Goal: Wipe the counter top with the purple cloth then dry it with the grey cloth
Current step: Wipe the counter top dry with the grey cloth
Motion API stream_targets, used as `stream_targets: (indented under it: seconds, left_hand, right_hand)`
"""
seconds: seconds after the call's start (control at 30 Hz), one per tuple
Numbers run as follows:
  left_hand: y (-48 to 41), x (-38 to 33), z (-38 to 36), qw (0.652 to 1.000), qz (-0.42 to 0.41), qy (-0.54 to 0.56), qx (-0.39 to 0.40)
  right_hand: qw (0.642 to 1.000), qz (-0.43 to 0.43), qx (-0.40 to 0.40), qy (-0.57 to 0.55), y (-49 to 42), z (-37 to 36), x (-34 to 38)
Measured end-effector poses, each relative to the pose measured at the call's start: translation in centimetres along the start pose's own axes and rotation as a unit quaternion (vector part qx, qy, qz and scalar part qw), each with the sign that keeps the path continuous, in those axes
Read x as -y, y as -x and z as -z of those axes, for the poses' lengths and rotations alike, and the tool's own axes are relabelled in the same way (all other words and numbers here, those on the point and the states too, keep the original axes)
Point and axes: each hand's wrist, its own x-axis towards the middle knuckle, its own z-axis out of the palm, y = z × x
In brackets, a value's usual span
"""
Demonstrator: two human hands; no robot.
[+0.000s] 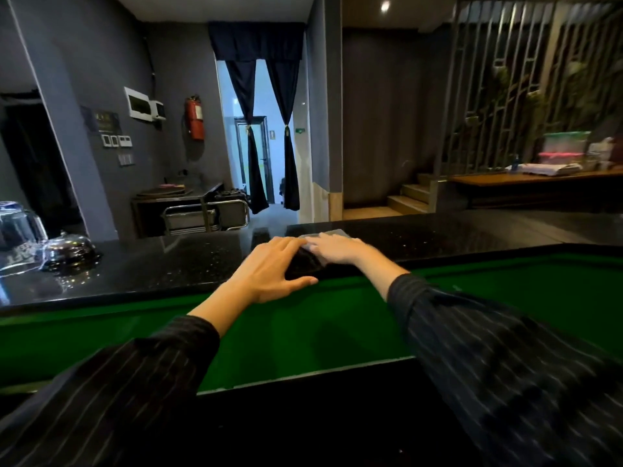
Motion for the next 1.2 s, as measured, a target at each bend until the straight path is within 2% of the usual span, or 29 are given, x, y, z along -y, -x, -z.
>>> stream_targets:
  seconds: [0.07, 0.1, 0.2, 0.37, 0.43, 0.57, 0.63, 0.7, 0.8, 0.87, 0.93, 1.07, 1.2]
  left_hand:
    - [2.8, 2.7, 1.0, 0.999, -0.010, -0.050, -0.014]
    - [4.7, 4.5, 1.4, 0.997, 0.001, -0.072, -0.015]
    - [9.8, 8.8, 1.8, 0.992, 0.068, -0.110, 0.009]
    - [10.3, 9.5, 1.8, 0.987, 0.130, -0.083, 0.039]
    - [10.1, 9.7, 1.7, 0.987, 0.133, -0.074, 0.045]
    - [10.4, 10.1, 1.9, 0.985, 0.137, -0.088, 0.057]
    - [10.4, 10.4, 2.4, 0.987, 0.128, -0.062, 0.069]
    - [10.9, 11.1, 3.1, 0.990, 0.111, 0.001, 0.086]
    - [13.3, 13.6, 3.8, 0.991, 0.096, -0.016, 0.096]
    - [15.2, 15.3, 4.1, 0.984, 0.130, -0.061, 0.110]
    - [16.2, 16.2, 4.4, 0.977, 0.158, -0.061, 0.127]
    - [16.0, 16.1, 4.1, 0.980, 0.157, -0.051, 0.114]
    - [15.7, 16.7, 4.1, 0.978, 0.162, -0.042, 0.124]
  right_hand:
    - [0.999, 0.006, 0.027, -0.018, 1.0, 0.7, -1.8]
    - [0.999, -0.021, 0.031, -0.024, 1.5, 0.9, -3.0]
    - [0.983, -0.176, -0.006, -0.046, 1.9, 0.5, -5.7]
    - [0.942, -0.331, -0.054, -0.020, 0.8, -0.4, 1.3]
    - [0.954, -0.292, -0.065, -0.013, -0.8, -1.2, 6.2]
    - [0.995, -0.082, -0.054, 0.002, -2.2, -2.9, 16.8]
    - [0.999, 0.020, -0.019, 0.034, -1.6, -2.8, 19.1]
    - [0.998, 0.056, 0.014, 0.019, -0.9, -2.1, 18.1]
    - [0.999, -0.001, 0.016, -0.035, -1.7, -1.9, 11.9]
    - [0.996, -0.075, 0.001, -0.041, -1.9, -1.4, 8.1]
    - [0.991, -0.128, -0.007, -0.030, -2.1, -0.7, 5.9]
    - [0.984, -0.177, -0.016, -0.020, -3.7, -0.2, 5.6]
    - [0.985, -0.172, -0.004, -0.016, -7.9, -0.2, 6.8]
